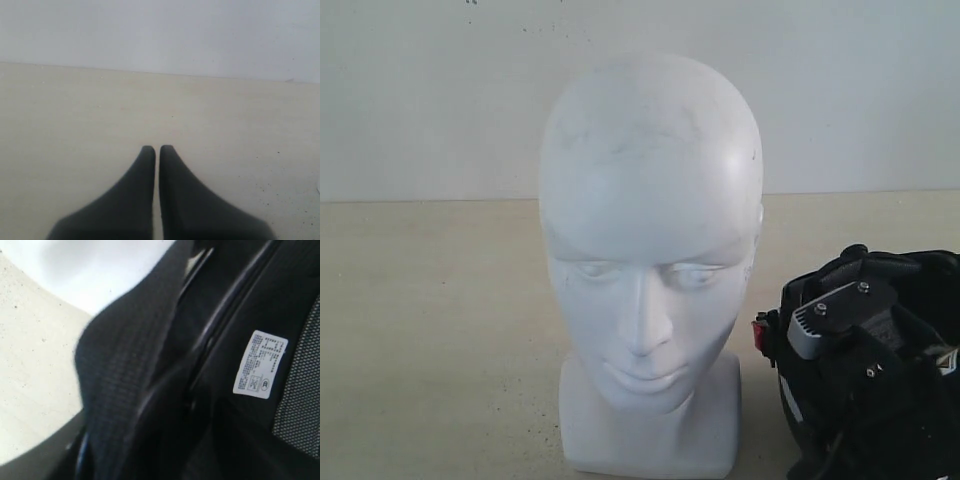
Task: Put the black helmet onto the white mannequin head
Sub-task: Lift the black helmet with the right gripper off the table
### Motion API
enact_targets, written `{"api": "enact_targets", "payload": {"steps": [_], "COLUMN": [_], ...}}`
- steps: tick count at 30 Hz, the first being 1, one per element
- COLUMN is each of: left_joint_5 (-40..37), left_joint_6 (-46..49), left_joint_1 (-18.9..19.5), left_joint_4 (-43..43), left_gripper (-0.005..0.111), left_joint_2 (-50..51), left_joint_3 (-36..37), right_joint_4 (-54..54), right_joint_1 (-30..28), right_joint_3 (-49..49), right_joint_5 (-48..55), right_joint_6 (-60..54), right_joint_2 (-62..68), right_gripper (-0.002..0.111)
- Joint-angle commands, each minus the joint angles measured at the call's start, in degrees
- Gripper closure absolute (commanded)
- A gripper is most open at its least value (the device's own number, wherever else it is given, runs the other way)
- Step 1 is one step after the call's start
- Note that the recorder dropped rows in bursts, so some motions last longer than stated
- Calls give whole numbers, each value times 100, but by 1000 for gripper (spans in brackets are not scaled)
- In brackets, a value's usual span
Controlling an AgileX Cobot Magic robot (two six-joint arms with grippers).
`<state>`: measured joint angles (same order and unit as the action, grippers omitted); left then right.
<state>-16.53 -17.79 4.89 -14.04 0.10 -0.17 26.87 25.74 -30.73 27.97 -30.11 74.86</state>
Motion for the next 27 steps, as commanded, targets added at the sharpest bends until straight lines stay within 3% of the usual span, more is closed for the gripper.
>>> {"api": "enact_targets", "payload": {"steps": [1,3,5,6,14,19,27], "left_joint_5": [8,8,8,8,8,8,8], "left_joint_6": [15,15,15,15,15,15,15], "left_joint_1": [18,18,18,18,18,18,18], "left_joint_4": [-37,-37,-37,-37,-37,-37,-37], "left_gripper": [102,102,102,102,102,102,102], "left_joint_2": [-10,-10,-10,-10,-10,-10,-10], "left_joint_3": [17,17,17,17,17,17,17], "right_joint_4": [-76,-76,-36,-40,-252,-987,-949], "right_joint_1": [11,11,11,11,11,11,11], "right_joint_3": [-40,-40,-103,-236,-1233,-1288,-1288], "right_joint_5": [76,91,373,637,1797,2289,2647], "right_joint_6": [26,26,43,291,1306,1805,2162], "right_joint_2": [120,120,120,120,-602,-1241,-2544], "right_gripper": [65,77,102,108,108,108,108]}}
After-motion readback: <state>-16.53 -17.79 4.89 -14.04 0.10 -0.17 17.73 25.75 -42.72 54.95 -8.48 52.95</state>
